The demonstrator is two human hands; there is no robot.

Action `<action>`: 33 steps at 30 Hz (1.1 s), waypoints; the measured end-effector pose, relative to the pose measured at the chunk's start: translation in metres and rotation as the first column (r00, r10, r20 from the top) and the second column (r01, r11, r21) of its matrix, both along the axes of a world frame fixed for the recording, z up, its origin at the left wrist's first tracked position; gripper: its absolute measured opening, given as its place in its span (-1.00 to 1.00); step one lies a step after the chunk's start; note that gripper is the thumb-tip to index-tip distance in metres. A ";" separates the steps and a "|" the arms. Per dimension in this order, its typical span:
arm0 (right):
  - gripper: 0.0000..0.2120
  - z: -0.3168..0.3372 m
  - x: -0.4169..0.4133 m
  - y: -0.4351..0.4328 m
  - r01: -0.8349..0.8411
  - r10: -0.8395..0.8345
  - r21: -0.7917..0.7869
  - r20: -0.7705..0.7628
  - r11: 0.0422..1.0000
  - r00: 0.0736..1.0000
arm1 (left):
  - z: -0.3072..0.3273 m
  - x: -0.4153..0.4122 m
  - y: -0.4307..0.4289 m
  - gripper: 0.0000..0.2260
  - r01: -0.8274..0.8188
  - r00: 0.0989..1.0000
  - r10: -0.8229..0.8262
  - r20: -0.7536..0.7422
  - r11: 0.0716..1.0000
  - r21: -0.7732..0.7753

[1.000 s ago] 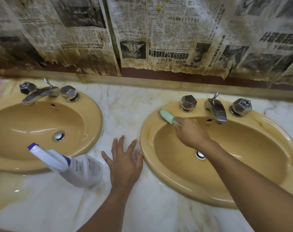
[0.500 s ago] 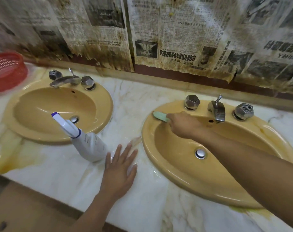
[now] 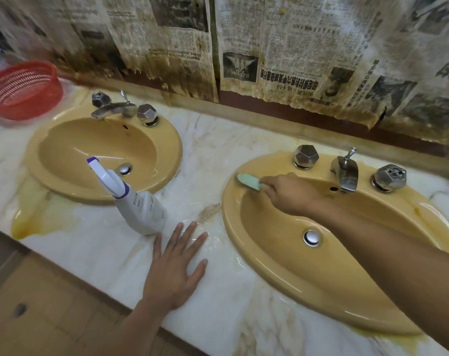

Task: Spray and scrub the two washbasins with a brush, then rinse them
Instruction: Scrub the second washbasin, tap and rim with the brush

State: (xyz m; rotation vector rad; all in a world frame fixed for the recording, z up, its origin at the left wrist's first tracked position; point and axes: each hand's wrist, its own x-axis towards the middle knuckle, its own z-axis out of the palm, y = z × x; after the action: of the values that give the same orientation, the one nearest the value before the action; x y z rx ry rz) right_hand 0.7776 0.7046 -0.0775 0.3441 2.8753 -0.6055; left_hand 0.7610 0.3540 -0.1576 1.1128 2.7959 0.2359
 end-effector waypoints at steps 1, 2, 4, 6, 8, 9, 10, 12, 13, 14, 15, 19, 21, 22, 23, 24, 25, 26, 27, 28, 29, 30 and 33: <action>-0.70 0.002 -0.003 0.010 0.073 -0.073 -0.005 -0.013 0.997 0.997 | 0.000 0.000 0.000 -0.47 -0.001 1.000 0.001 0.004 1.000 0.004; -0.69 0.001 -0.005 0.021 0.142 -0.142 -0.012 -0.024 0.990 0.990 | 0.000 -0.001 0.000 -0.47 0.000 1.000 0.000 0.008 1.000 0.013; -0.70 0.000 -0.006 0.039 0.283 -0.282 0.023 -0.028 0.959 0.959 | 0.000 -0.001 0.000 -0.48 -0.003 1.000 0.002 0.015 0.999 0.035; -0.71 -0.003 -0.004 0.051 0.439 -0.437 0.058 -0.044 0.897 0.898 | 0.000 -0.002 0.000 -0.48 -0.007 1.000 0.006 0.018 0.999 0.046; -0.71 -0.005 -0.009 0.047 0.475 -0.473 0.057 -0.047 0.878 0.880 | 0.000 -0.002 0.000 -0.48 -0.008 1.000 0.007 0.014 0.998 0.059; -0.71 -0.005 -0.013 0.038 0.436 -0.435 0.035 -0.044 0.899 0.899 | 0.001 -0.003 0.000 -0.49 -0.007 1.000 0.006 0.014 0.998 0.067; -0.71 -0.005 -0.017 0.027 0.382 -0.382 -0.005 -0.040 0.924 0.923 | 0.001 -0.003 0.000 -0.50 -0.005 1.000 0.004 0.013 0.997 0.076; -0.74 -0.003 -0.020 -0.002 0.255 -0.257 -0.068 -0.027 0.965 0.966 | 0.000 -0.003 0.000 -0.51 -0.001 1.000 0.000 0.010 0.996 0.088; -0.76 -0.001 -0.018 -0.017 0.182 -0.184 -0.083 -0.019 0.980 0.983 | 0.000 -0.003 -0.001 -0.51 -0.002 1.000 0.001 0.010 0.996 0.088; -0.79 -0.002 -0.012 -0.029 0.111 -0.112 -0.094 -0.010 0.989 0.994 | 0.000 -0.004 0.000 -0.51 -0.003 1.000 0.002 0.011 0.996 0.085; -0.81 -0.002 -0.003 -0.041 0.045 -0.046 -0.095 -0.007 0.994 0.999 | 0.000 -0.004 -0.001 -0.51 -0.004 1.000 0.003 0.014 0.997 0.083; -0.72 -0.008 0.023 -0.053 -0.037 0.037 -0.077 0.001 0.996 0.999 | 0.000 -0.004 -0.001 -0.51 -0.010 1.000 0.009 0.015 0.998 0.067; -0.70 -0.013 0.010 -0.039 0.011 -0.010 -0.093 0.003 0.996 1.000 | -0.001 -0.004 -0.001 -0.51 -0.010 1.000 0.009 0.019 0.998 0.068; -0.68 -0.014 0.001 -0.031 0.051 -0.053 -0.114 -0.010 0.992 0.999 | -0.001 -0.005 -0.001 -0.51 -0.009 1.000 0.007 0.022 0.998 0.069; -0.67 -0.016 -0.005 -0.026 0.081 -0.085 -0.133 -0.026 0.988 0.996 | -0.001 -0.005 -0.001 -0.51 -0.009 1.000 0.007 0.024 0.998 0.069; -0.66 -0.018 -0.007 -0.023 0.084 -0.091 -0.147 -0.039 0.986 0.995 | -0.001 -0.005 -0.001 -0.51 -0.011 1.000 0.009 0.024 0.997 0.071; -0.68 -0.019 -0.004 -0.024 0.066 -0.072 -0.153 -0.034 0.986 0.997 | -0.001 -0.005 -0.001 -0.51 -0.014 1.000 0.012 0.024 0.997 0.073; -0.70 -0.019 0.002 -0.028 0.031 -0.036 -0.155 -0.030 0.987 0.999 | -0.001 -0.005 -0.001 -0.51 -0.016 1.000 0.014 0.025 0.997 0.075; -0.71 -0.017 0.010 -0.032 -0.005 0.002 -0.154 -0.021 0.988 1.000 | -0.001 -0.006 -0.001 -0.51 -0.016 1.000 0.014 0.025 0.997 0.077; -0.69 -0.017 0.017 -0.034 -0.035 0.031 -0.162 -0.028 0.986 0.999 | 0.000 -0.006 -0.001 -0.51 -0.015 1.000 0.013 0.025 0.997 0.077; -0.68 -0.017 0.020 -0.034 -0.047 0.043 -0.158 -0.026 0.986 0.999 | 0.000 -0.006 0.000 -0.51 -0.015 1.000 0.013 0.023 0.997 0.075; -0.68 -0.019 0.018 -0.031 -0.051 0.046 -0.156 -0.034 0.986 0.998 | 0.000 -0.005 0.000 -0.51 -0.016 1.000 0.014 0.021 0.997 0.072; -0.67 -0.025 0.000 -0.022 0.034 -0.041 -0.145 -0.043 0.989 0.998 | -0.001 -0.004 -0.001 -0.52 -0.018 1.000 0.017 0.012 0.997 0.080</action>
State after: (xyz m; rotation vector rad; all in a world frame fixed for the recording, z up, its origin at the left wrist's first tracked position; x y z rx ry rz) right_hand 0.7779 0.6825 -0.1027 0.3672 2.8524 -0.8337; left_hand 0.7569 0.3533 -0.1589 1.1003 2.8102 0.3576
